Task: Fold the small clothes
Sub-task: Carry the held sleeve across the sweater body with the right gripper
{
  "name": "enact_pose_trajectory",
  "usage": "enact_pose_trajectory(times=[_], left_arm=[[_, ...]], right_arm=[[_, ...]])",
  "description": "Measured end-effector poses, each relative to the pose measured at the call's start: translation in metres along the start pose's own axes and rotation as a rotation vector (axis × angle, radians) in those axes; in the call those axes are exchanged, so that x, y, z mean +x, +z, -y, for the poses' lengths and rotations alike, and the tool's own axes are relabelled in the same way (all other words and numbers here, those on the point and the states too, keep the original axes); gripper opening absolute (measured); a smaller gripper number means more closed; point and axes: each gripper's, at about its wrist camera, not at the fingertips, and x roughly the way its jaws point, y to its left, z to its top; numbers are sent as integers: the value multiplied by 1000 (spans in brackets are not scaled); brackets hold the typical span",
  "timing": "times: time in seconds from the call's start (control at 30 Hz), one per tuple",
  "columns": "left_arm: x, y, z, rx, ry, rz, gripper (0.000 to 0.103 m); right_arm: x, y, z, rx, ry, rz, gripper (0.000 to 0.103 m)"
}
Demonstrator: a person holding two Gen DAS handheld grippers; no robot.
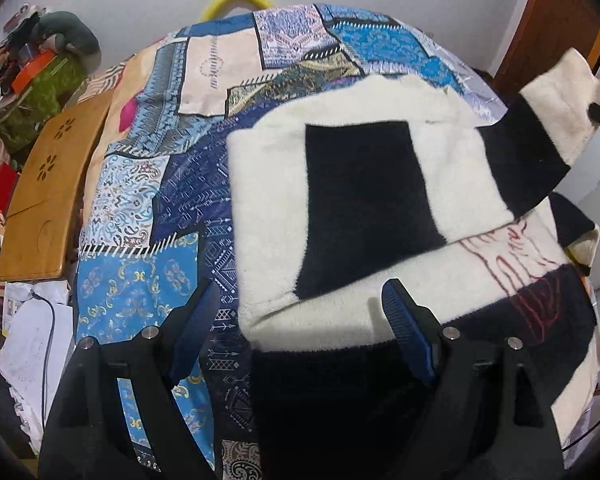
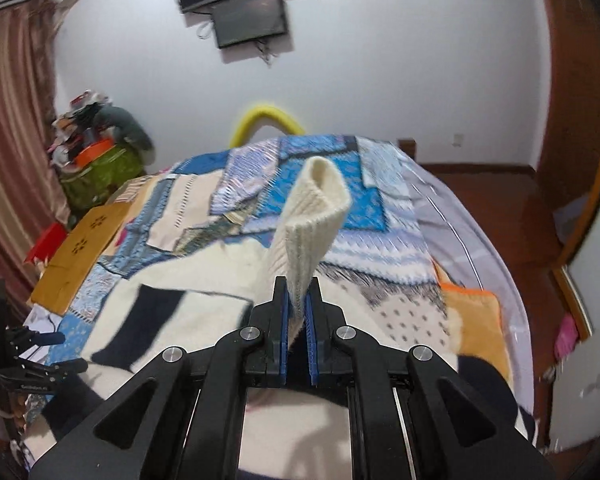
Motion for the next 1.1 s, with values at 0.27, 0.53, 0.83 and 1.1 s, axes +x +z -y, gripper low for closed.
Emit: enact_pose_trajectory(times=[0.27,0.53,0.83,1.1], left_arm=[[10,1,5,-9,-13,-21,83],[11,6,11,1,-14,-17,83],[10,13,17,13,-19,-10,83],[2,30,34,40,-22,23,83]], right_arm=[[7,-29,47,151,-13,-90,7],[20,-63,76,254,-24,-204,8],[9,-82,90,278,-60,-244,10],[-28,-70,119,282,-132,-175,12]])
